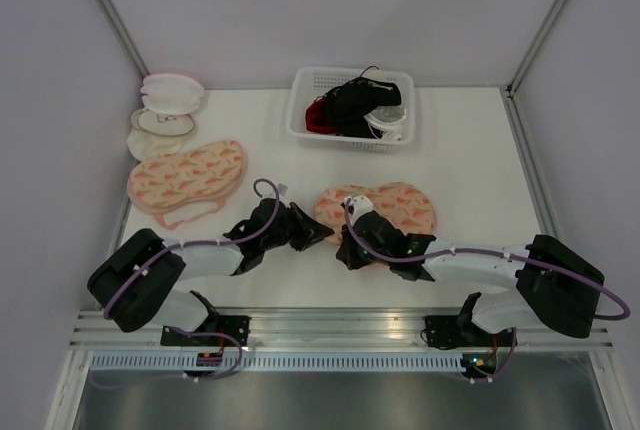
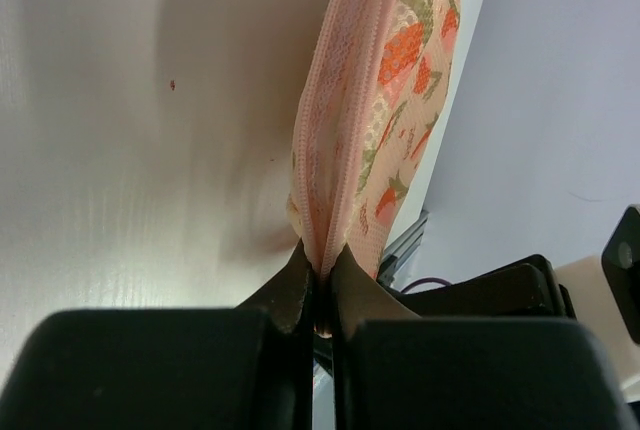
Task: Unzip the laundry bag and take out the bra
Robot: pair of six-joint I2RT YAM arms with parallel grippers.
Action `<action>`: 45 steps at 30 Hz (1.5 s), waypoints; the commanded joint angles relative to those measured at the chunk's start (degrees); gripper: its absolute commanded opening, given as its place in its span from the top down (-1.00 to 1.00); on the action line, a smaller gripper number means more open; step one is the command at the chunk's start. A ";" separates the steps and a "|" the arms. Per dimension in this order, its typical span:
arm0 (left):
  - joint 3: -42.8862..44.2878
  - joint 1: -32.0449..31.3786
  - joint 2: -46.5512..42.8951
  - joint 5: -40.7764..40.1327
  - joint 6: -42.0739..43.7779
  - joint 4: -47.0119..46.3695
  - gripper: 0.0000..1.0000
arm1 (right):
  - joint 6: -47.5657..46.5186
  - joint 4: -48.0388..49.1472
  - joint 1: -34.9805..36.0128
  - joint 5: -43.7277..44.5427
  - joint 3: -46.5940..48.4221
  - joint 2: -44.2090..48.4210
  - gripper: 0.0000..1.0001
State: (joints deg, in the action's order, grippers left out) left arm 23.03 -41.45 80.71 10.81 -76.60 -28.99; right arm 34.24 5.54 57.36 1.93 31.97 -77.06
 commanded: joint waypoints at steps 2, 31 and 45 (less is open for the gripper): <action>0.97 2.60 -2.92 2.37 3.82 0.68 0.95 | 2.05 -17.03 0.12 14.57 4.85 0.85 0.99; 21.99 15.08 15.01 20.23 22.99 7.46 -0.99 | 2.85 -21.72 -2.34 22.33 3.63 7.54 0.99; 1.85 0.94 -4.68 4.50 2.95 -0.01 -0.99 | 2.24 -2.65 -2.34 3.79 1.70 1.65 0.99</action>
State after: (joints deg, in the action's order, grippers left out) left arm 25.39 -38.39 77.58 21.34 -67.18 -23.11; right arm 37.06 -5.72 54.98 12.40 34.24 -74.54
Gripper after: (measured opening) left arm 0.993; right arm 0.007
